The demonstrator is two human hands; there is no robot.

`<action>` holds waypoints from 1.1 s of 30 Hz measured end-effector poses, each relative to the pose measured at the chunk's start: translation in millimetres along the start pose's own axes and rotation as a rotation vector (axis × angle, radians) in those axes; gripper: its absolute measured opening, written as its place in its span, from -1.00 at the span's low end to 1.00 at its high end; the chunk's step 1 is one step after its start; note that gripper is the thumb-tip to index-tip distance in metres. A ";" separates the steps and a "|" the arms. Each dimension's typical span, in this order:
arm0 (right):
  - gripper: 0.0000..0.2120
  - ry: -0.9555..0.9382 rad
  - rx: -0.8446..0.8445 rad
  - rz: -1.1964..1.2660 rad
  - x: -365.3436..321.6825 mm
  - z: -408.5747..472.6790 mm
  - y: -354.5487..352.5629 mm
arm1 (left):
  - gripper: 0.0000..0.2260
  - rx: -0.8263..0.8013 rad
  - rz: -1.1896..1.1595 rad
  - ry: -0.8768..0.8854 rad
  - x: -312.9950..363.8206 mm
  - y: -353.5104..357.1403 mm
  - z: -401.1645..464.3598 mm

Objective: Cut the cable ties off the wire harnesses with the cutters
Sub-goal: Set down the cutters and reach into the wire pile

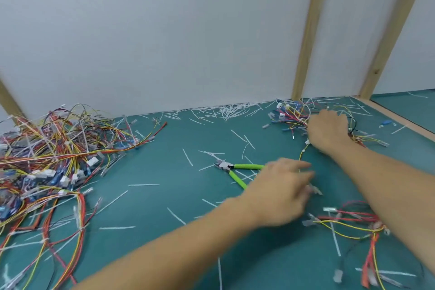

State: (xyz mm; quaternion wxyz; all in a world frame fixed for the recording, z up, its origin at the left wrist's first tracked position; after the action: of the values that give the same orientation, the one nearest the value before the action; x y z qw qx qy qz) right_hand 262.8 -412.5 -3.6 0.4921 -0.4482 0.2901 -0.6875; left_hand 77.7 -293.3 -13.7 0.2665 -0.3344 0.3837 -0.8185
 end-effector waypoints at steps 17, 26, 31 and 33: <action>-0.92 0.130 0.096 1.470 -226.6 -97.8 -157.3 | -0.76 0.104 0.407 -0.795 -253.0 -199.6 -171.5; -0.90 0.030 -0.003 1.395 -281.5 -147.5 -145.4 | -0.72 -0.081 1.053 -0.683 -281.5 -260.1 -175.4; -0.89 0.016 -0.007 1.331 -281.6 -150.2 -147.3 | -0.79 -0.155 1.193 -0.565 -289.1 -258.4 -167.3; -0.89 0.025 -0.013 1.326 -280.4 -150.4 -146.5 | -0.80 -0.128 1.239 -0.520 -281.4 -264.3 -159.0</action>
State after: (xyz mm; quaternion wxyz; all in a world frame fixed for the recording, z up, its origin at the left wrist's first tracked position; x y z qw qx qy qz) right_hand 98.0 -105.3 -37.9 0.8049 -0.1698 0.5144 -0.2422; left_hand 89.2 122.2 26.3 0.7499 -0.2538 0.4759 -0.3831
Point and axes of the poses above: each hand's wrist, its own z-axis towards the middle knuckle, its own y-axis out of the palm, x = y × z, the point moved 10 cm from there along z, towards the middle knuckle, and after that the axes turned 14 degrees about x, right-handed, at the moved point
